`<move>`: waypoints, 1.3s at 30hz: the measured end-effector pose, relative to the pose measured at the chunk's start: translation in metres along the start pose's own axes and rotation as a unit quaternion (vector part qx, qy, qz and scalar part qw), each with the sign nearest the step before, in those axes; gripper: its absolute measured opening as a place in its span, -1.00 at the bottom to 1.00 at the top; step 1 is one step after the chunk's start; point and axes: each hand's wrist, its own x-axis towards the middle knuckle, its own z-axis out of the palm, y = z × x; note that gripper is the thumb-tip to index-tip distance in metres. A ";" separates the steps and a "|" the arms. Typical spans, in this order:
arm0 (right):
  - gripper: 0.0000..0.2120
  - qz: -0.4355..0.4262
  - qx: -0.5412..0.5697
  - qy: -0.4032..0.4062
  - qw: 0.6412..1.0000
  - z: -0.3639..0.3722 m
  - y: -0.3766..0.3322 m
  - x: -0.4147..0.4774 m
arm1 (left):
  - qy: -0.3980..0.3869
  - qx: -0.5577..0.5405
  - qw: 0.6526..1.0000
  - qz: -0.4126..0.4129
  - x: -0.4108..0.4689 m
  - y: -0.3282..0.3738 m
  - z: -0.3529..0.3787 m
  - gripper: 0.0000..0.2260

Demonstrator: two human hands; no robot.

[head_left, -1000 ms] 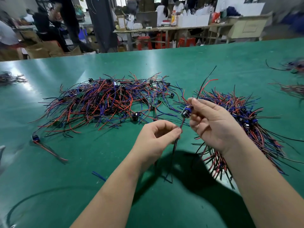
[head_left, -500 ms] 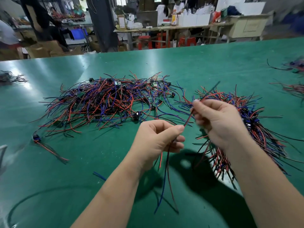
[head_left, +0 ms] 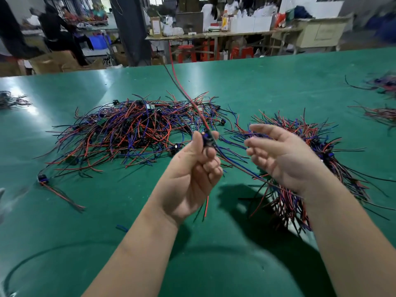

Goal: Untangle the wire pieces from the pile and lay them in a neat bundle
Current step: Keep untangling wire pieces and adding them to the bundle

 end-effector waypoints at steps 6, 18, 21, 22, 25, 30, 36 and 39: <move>-0.66 -0.029 -0.090 -0.142 0.985 0.024 0.020 -0.011 | 0.087 0.035 0.996 -0.010 0.001 0.002 0.001 -0.80; -0.80 -0.023 0.131 -0.155 0.979 0.025 0.011 -0.011 | 0.024 0.364 0.919 0.150 -0.002 -0.024 -0.001 -0.93; -0.83 -0.041 0.122 -0.187 0.974 0.018 0.006 -0.012 | 0.052 0.324 0.941 0.084 -0.001 -0.021 0.000 -0.92; -0.84 -0.047 0.102 -0.192 0.975 0.017 0.006 -0.013 | 0.060 0.310 0.947 0.058 -0.002 -0.020 0.001 -0.83; -0.84 -0.063 0.013 -0.183 0.981 0.018 0.008 -0.014 | 0.057 0.315 0.947 0.041 -0.003 -0.021 0.002 -0.77; -0.90 -0.065 -0.117 -0.113 0.985 0.016 0.012 -0.009 | 0.092 0.341 0.934 0.046 -0.003 -0.027 0.000 -0.72; -0.76 -0.065 -0.168 -0.095 0.979 0.012 0.013 -0.006 | 0.096 0.378 0.921 0.000 -0.002 -0.021 -0.004 -0.78; -0.80 -0.068 -0.173 -0.084 0.979 0.013 0.015 -0.006 | 0.086 0.382 0.920 -0.007 -0.002 -0.017 -0.006 -0.74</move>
